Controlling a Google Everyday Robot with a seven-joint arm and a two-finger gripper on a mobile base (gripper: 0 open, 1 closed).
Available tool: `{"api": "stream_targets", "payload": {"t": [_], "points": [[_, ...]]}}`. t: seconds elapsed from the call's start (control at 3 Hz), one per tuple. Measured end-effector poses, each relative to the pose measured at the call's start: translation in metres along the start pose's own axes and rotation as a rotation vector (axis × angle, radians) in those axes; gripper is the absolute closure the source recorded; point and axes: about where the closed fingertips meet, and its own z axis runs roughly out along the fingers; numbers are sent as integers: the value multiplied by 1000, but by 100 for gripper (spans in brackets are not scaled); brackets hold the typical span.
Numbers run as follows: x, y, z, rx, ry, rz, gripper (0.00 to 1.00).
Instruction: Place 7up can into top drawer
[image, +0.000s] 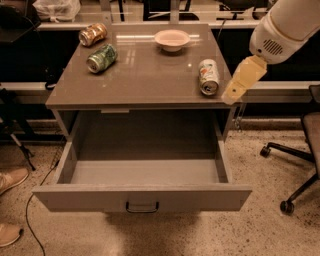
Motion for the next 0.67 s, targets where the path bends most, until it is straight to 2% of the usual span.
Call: {"api": "stream_targets", "payload": {"t": [0.33,0.67], "points": [[-29,-35,40,14,-58,182,0],[-53,-56,74,15,-76,349,0]]}}
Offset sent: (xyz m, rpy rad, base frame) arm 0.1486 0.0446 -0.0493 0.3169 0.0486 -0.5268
